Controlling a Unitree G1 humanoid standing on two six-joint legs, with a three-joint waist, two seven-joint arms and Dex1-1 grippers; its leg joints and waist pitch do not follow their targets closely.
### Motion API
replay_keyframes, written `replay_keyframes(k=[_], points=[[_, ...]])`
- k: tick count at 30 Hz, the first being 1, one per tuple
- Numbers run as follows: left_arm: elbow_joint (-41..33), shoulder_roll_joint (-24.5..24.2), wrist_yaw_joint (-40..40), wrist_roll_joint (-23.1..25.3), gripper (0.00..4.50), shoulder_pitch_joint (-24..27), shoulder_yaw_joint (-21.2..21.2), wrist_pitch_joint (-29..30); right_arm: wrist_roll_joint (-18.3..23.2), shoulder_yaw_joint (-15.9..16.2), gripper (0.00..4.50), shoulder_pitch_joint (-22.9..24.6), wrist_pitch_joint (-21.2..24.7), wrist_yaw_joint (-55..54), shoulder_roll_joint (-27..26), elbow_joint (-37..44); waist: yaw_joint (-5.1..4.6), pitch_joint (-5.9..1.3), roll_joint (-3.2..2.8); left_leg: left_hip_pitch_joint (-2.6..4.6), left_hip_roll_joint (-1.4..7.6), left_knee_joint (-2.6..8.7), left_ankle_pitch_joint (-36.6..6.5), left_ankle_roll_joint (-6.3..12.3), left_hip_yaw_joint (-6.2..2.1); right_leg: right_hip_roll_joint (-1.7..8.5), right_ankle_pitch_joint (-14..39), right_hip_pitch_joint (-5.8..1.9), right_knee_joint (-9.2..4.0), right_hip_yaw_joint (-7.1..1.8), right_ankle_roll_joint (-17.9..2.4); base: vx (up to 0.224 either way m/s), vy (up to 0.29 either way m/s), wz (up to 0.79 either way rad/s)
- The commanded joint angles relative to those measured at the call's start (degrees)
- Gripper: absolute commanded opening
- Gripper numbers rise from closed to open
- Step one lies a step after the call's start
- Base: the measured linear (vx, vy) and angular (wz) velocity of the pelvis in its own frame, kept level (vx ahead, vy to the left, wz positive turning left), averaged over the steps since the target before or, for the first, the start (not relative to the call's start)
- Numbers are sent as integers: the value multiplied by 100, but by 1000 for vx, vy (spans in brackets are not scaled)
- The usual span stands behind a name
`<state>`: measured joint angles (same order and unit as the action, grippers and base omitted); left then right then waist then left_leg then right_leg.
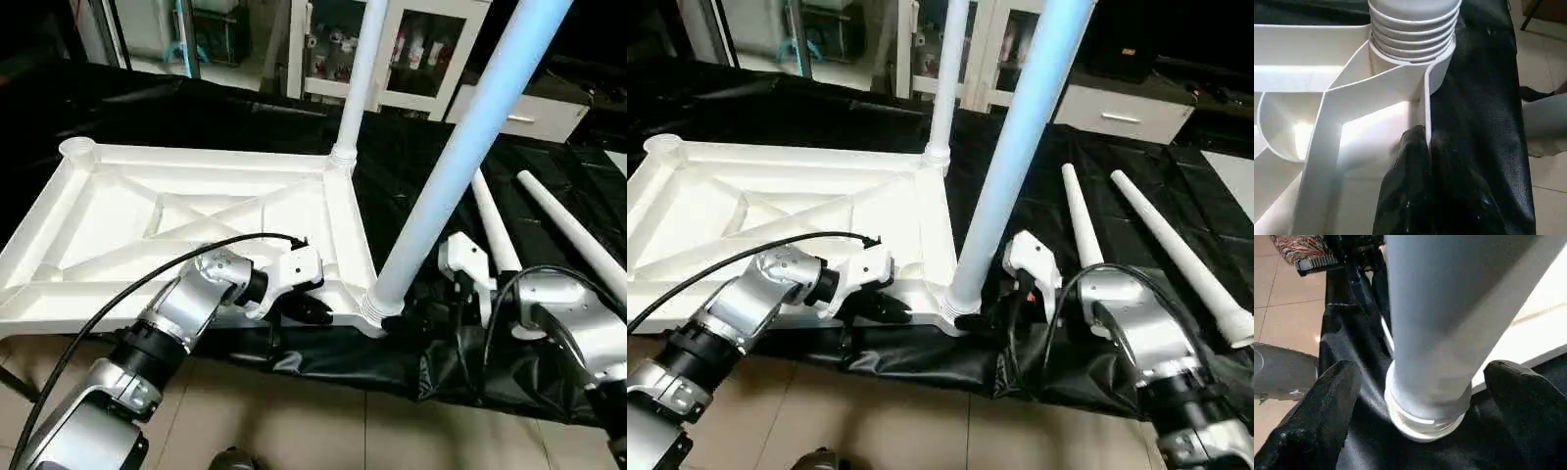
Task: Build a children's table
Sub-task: Rotate leg to tighten
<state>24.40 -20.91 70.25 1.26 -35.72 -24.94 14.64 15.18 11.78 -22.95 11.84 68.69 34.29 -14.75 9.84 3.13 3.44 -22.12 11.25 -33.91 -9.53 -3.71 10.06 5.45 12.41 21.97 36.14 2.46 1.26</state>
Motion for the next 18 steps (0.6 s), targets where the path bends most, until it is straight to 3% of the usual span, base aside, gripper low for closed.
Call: replay_keyframes(k=[1, 18], points=[[-210, 98, 83, 17, 0, -143, -122, -160, -36, 18, 443, -104, -162, 62, -30, -187, -34, -405, 12, 162, 195, 372, -862, 233, -15, 286, -155, -209, -327, -155, -1537, 0, 0, 0], [-160, 107, 59, 86, 0, -151, -99, -202, -21, -80, 292, -204, -470, 214, -260, -515, -28, -415, 7, 163, 190, 364, -830, 264, -12, 279, -217, -208, -316, -151, -1564, 0, 0, 0]])
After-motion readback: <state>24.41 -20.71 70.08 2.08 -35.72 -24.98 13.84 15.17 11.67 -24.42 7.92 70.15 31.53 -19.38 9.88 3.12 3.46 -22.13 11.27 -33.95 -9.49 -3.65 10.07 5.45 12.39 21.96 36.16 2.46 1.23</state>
